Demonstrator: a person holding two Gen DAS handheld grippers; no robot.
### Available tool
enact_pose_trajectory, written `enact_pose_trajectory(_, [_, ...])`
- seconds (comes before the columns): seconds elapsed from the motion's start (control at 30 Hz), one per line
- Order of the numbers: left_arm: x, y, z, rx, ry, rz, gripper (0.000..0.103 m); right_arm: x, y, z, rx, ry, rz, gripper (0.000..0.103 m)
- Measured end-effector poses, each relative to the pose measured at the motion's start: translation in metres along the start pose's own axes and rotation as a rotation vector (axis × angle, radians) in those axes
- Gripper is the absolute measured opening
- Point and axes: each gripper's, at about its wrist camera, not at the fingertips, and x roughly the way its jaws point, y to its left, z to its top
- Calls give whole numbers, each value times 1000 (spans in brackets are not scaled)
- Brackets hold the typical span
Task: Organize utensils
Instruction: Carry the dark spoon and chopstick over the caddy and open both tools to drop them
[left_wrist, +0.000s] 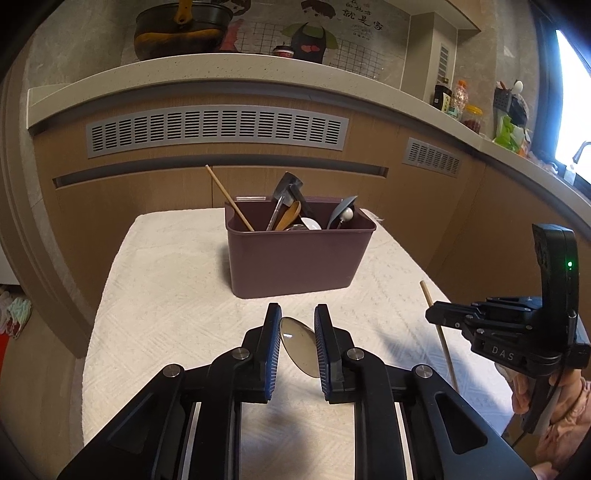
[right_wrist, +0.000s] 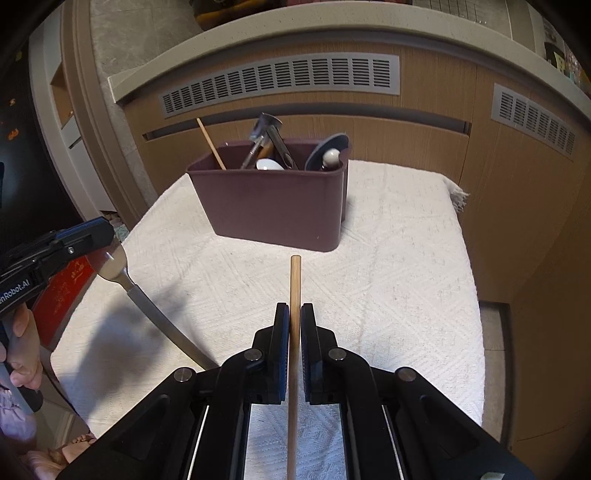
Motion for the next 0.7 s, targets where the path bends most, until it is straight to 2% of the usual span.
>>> enact_pose_trajectory(0.7, [-26,-25,15,56,-56,-32,7,-55,3,17,5,-152,12,5])
